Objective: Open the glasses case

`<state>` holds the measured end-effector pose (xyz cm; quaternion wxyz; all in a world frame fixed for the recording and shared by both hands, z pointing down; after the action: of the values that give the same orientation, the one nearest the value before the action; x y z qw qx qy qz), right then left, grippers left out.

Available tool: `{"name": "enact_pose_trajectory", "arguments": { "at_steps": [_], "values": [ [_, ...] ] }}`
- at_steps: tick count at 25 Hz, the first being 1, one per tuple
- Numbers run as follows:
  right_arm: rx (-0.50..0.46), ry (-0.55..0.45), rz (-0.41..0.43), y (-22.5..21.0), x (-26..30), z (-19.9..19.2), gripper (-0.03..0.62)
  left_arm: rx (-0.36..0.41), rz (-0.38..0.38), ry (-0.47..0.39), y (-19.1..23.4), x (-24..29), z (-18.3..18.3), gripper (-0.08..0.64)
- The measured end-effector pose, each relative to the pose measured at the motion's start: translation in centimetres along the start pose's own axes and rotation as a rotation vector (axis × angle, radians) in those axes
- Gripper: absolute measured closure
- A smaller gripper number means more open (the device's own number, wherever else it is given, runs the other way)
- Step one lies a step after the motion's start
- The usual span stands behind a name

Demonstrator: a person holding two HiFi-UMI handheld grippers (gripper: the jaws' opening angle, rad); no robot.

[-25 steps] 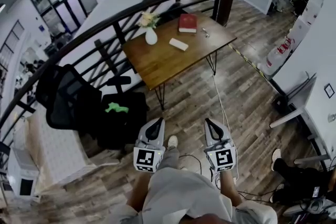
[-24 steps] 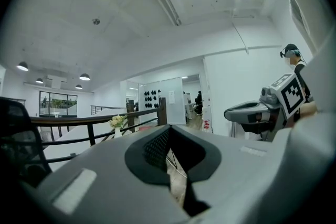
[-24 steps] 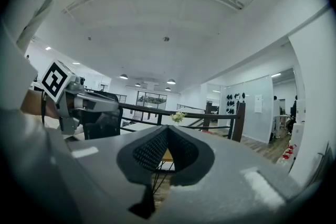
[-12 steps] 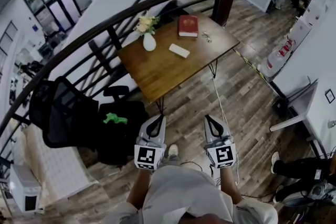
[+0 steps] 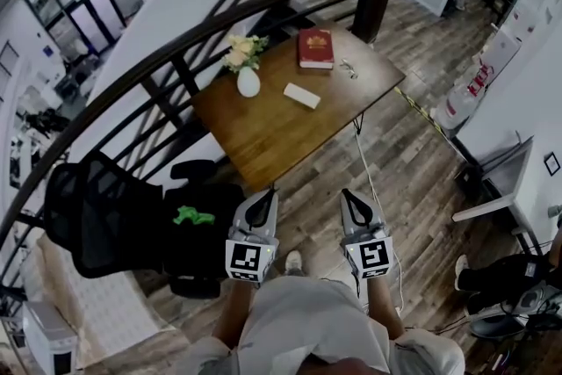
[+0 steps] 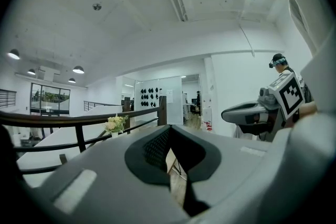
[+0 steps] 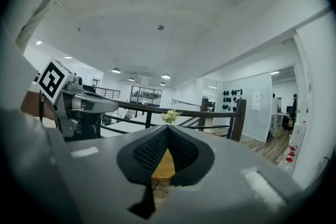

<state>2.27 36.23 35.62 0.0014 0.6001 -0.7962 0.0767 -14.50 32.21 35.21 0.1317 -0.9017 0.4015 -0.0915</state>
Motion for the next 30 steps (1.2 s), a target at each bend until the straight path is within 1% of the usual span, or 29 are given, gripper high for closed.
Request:
{"name": "enact_pose_trajectory", "arguments": {
  "at_steps": [6,13,22,27,30],
  "values": [
    [-0.008,0.001,-0.019,-0.3,2.5,0.5,0.589,-0.006,-0.011,-0.004,2.5,1.9,-0.6,0.540],
    [0.007,0.008,-0.049,-1.9,4.4,0.1,0.589,-0.007,-0.032,0.004,3.4,4.2,-1.6,0.540],
    [0.017,-0.001,-0.041,-4.5,8.8,0.9,0.589,-0.002,-0.032,0.003,5.0,8.7,-1.8,0.540],
    [0.012,-0.008,-0.019,-6.9,11.7,1.8,0.589,0.014,-0.011,-0.012,6.3,12.1,-1.2,0.540],
    [0.019,-0.004,-0.007,-8.6,13.5,2.4,0.589,0.016,0.006,0.008,6.9,14.3,-1.2,0.541]
  ]
}}
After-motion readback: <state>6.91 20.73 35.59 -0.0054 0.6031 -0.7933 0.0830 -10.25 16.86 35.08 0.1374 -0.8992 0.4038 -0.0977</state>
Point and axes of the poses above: the fingertips, and each gripper's own axes: x forward along the fingers, y to its left, z out of its top, the point moved 2 cm from there along -x, backward along the fingers, and after that the axes turned 15 degrees about x, right-handed, at the moved point
